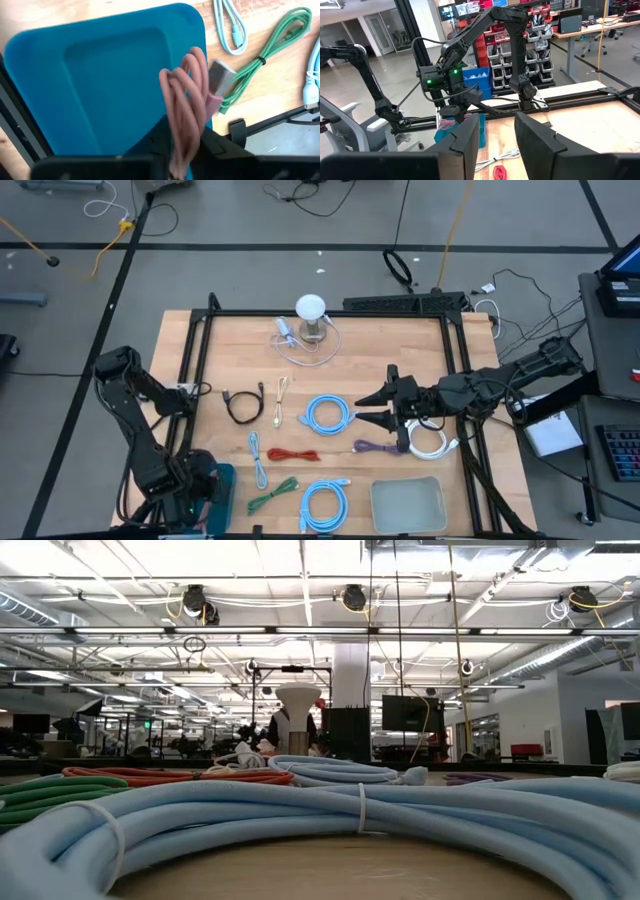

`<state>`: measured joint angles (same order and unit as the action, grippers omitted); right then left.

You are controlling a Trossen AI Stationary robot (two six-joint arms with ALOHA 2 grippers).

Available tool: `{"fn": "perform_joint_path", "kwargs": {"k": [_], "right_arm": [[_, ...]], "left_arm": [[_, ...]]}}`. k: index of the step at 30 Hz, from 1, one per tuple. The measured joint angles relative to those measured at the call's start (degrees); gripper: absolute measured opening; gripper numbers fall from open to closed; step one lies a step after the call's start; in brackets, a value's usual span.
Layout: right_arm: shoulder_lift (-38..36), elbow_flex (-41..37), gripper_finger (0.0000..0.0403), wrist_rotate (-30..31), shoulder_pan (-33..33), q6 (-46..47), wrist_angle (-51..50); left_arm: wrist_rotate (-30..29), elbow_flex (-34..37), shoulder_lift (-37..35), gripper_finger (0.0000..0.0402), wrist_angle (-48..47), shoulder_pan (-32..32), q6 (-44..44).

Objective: Pick & Place USB Port
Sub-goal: Put the pink charger cable into the blue bin, then put the white charger cable into the blue bin

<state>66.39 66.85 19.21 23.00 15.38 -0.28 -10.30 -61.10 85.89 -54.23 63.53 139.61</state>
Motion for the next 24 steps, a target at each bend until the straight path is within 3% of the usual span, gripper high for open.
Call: {"fn": "perform_joint_path", "kwargs": {"k": [7, 11, 17, 24], "right_arm": [[0.0, 0.0, 0.0116, 0.0, 0.0, 0.0, 0.0], [0.0, 0.0, 0.0116, 0.0, 0.0, 0.0, 0.0], [0.0, 0.0, 0.0116, 0.0, 0.0, 0.0, 0.0], [0.0, 0.0, 0.0116, 0.0, 0.0, -1.0, 0.0]], "left_arm": [[1.5, 0.0, 0.0, 0.0158, -1.5, 0.0, 0.5], [1.2, 0.0, 0.0, 0.0194, -2.5, 0.0, 0.6], [-7.5, 0.0, -2.3, 0.0201, -3.0, -1.9, -1.1], [-22.0, 0.0, -7.4, 0.0166, -6.7, -9.5, -8.0]]}}
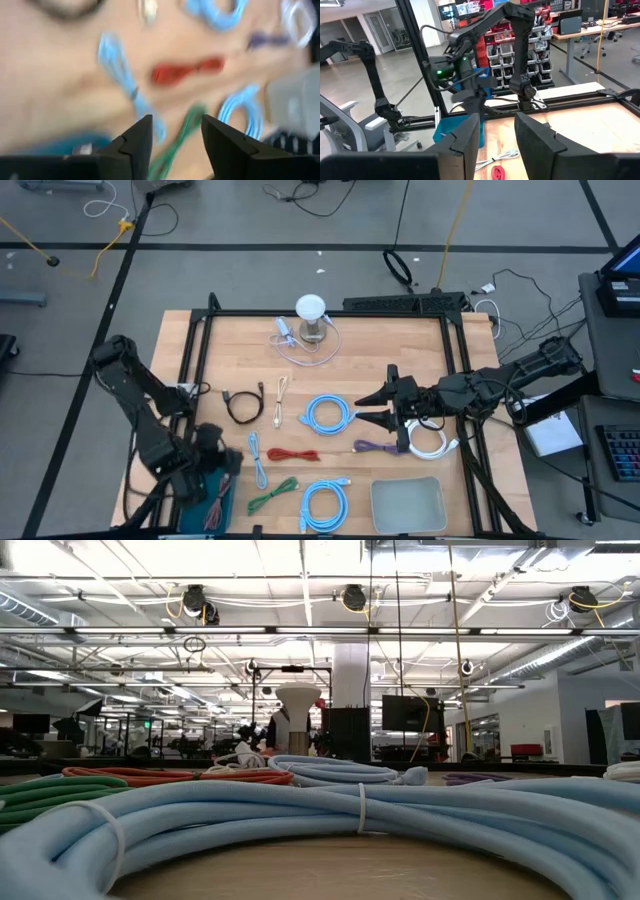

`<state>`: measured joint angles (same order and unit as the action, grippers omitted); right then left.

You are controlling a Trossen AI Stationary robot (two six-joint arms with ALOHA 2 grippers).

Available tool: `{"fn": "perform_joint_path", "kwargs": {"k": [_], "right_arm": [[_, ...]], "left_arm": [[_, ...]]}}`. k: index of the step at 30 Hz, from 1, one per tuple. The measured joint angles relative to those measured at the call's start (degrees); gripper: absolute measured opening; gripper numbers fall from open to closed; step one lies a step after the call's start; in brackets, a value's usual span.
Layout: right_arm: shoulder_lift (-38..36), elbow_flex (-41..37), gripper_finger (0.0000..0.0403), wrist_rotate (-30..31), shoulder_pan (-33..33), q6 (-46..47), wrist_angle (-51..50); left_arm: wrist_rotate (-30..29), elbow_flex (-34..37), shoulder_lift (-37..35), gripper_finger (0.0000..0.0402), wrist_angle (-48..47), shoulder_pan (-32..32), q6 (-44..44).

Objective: Pick & Place USB Port
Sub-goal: Put the white charger cable into the blue bin

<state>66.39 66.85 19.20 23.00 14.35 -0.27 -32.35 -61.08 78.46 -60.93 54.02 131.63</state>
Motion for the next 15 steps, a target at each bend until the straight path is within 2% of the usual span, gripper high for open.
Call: {"fn": "perform_joint_path", "kwargs": {"k": [3, 7, 9, 15], "right_arm": [[0.0, 0.0, 0.0116, 0.0, 0.0, 0.3, 0.0], [0.0, 0.0, 0.0116, 0.0, 0.0, 2.8, 0.2], [0.0, 0.0, 0.0116, 0.0, 0.0, 3.0, 0.3], [0.0, 0.0, 0.0116, -0.1, 1.7, 4.5, 0.5]], "left_arm": [[0.9, 0.0, -0.8, 0.0151, -1.0, -7.2, -9.2], [13.2, 0.0, 0.3, 0.0141, 2.6, -21.4, -30.4], [16.9, 0.1, 1.3, 0.0146, 4.3, -27.7, -38.5], [16.0, 0.1, 1.2, 0.0174, 4.3, -40.4, -48.5]]}}
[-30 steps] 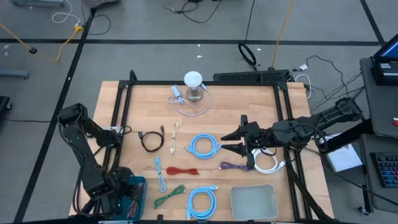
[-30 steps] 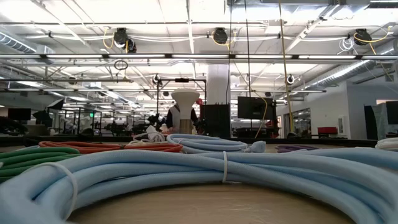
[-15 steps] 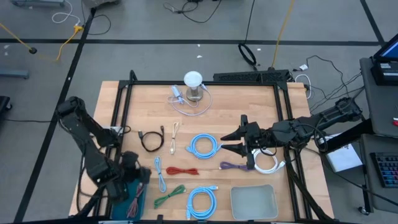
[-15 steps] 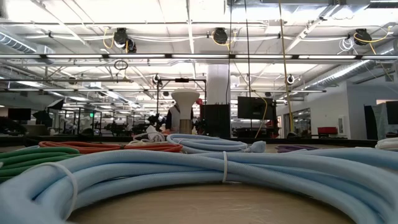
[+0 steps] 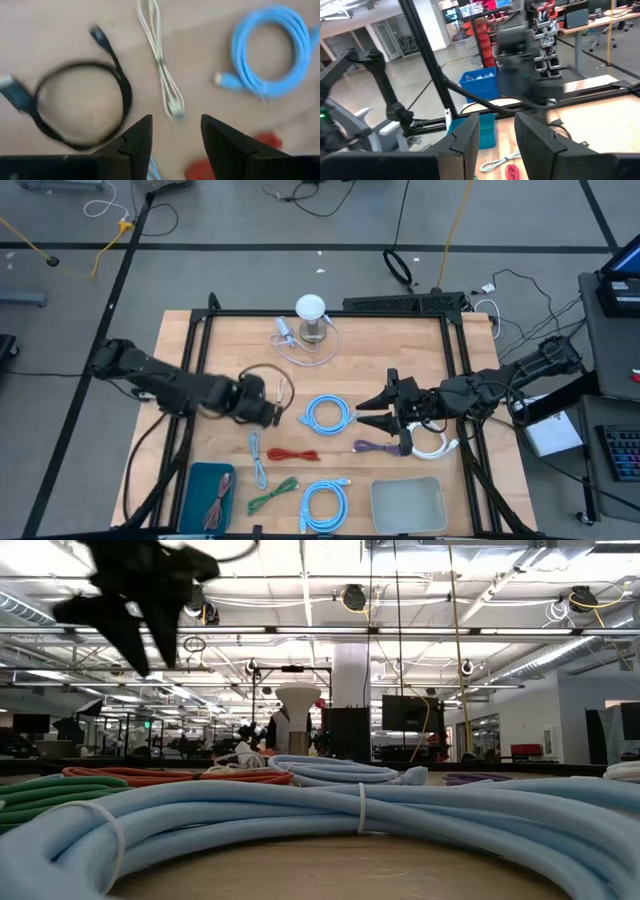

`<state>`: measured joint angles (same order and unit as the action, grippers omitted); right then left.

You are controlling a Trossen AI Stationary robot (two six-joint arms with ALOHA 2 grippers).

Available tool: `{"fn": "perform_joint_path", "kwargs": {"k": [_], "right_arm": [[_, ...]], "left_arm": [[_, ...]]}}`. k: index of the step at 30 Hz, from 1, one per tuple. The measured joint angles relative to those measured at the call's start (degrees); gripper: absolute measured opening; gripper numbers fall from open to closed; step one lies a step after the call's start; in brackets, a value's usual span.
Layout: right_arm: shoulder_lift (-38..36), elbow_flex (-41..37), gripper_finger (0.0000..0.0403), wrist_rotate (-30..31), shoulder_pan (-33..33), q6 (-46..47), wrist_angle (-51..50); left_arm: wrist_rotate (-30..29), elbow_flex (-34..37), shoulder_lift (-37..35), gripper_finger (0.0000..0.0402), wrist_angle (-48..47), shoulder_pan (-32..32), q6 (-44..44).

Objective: Pick & Place USB Port
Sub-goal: Put the white charger cable into the blue bin

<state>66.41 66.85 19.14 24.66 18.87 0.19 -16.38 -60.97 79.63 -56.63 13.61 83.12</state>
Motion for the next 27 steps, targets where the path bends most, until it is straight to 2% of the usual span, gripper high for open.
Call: {"fn": "perform_joint_path", "kwargs": {"k": [4, 8, 16, 27], "right_arm": [[0.0, 0.0, 0.0116, 0.1, 1.2, 0.0, -0.1], [0.0, 0.0, 0.0116, 0.1, 1.3, 0.0, 0.0], [0.0, 0.0, 0.0116, 0.1, 2.1, 1.6, 0.2], [0.0, 0.0, 0.0116, 0.1, 2.9, 1.5, -0.5]], "left_arm": [[2.2, 0.6, 0.9, 0.019, 8.6, -6.8, -8.0], [6.3, 0.8, 5.1, 0.0193, 16.6, -10.5, -13.2], [11.9, 0.8, 14.5, 0.0163, 15.9, -11.1, -16.2], [12.1, 0.8, 15.8, 0.0157, 13.8, -11.6, -17.5]]}}
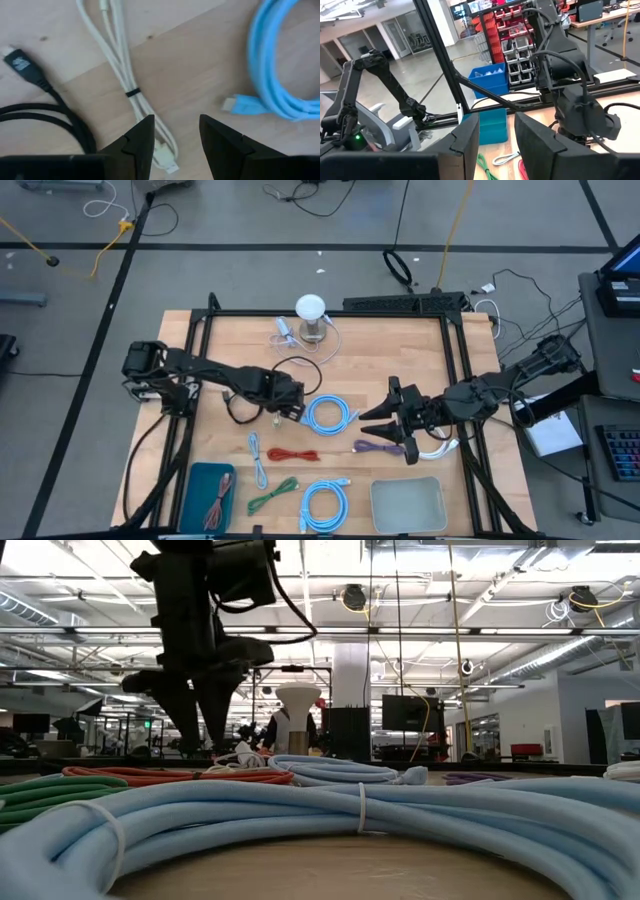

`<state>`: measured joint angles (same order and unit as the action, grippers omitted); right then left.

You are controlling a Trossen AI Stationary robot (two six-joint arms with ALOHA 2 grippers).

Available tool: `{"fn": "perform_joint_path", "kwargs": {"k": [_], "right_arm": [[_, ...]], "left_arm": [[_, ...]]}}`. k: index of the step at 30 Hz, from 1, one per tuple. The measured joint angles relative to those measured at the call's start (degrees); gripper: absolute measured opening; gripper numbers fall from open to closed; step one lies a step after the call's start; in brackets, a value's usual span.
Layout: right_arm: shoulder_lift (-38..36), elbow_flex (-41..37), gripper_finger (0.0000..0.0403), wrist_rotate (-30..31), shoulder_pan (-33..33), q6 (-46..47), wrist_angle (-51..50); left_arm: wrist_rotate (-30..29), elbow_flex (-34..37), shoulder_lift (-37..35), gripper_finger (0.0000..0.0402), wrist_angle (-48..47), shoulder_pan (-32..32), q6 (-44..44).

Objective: Pick & Place USB Port
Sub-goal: Put the white charger cable into the blue bin

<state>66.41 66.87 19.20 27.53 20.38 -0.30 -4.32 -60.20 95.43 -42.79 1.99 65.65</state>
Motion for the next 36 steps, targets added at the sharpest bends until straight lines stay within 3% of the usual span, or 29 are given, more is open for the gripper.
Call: {"fn": "perform_joint_path", "kwargs": {"k": [13, 24, 33, 36], "right_arm": [[0.0, 0.0, 0.0116, 0.0, 0.0, 0.0, 0.0], [0.0, 0.0, 0.0116, 0.0, 0.0, 0.4, 0.0], [0.0, 0.0, 0.0116, 0.0, 0.0, 0.6, 0.0], [0.0, 0.0, 0.0116, -0.1, 0.0, 0.6, 0.0]], "left_arm": [[-0.6, 0.0, 0.1, 0.0219, -3.8, -2.0, -1.6], [0.3, 0.0, 3.5, 0.0191, -1.8, -4.8, -4.3], [3.5, -0.3, 8.4, 0.0203, -0.2, -4.7, -4.1], [3.4, -0.3, 9.0, 0.0183, -0.4, -4.6, -3.5]]}}
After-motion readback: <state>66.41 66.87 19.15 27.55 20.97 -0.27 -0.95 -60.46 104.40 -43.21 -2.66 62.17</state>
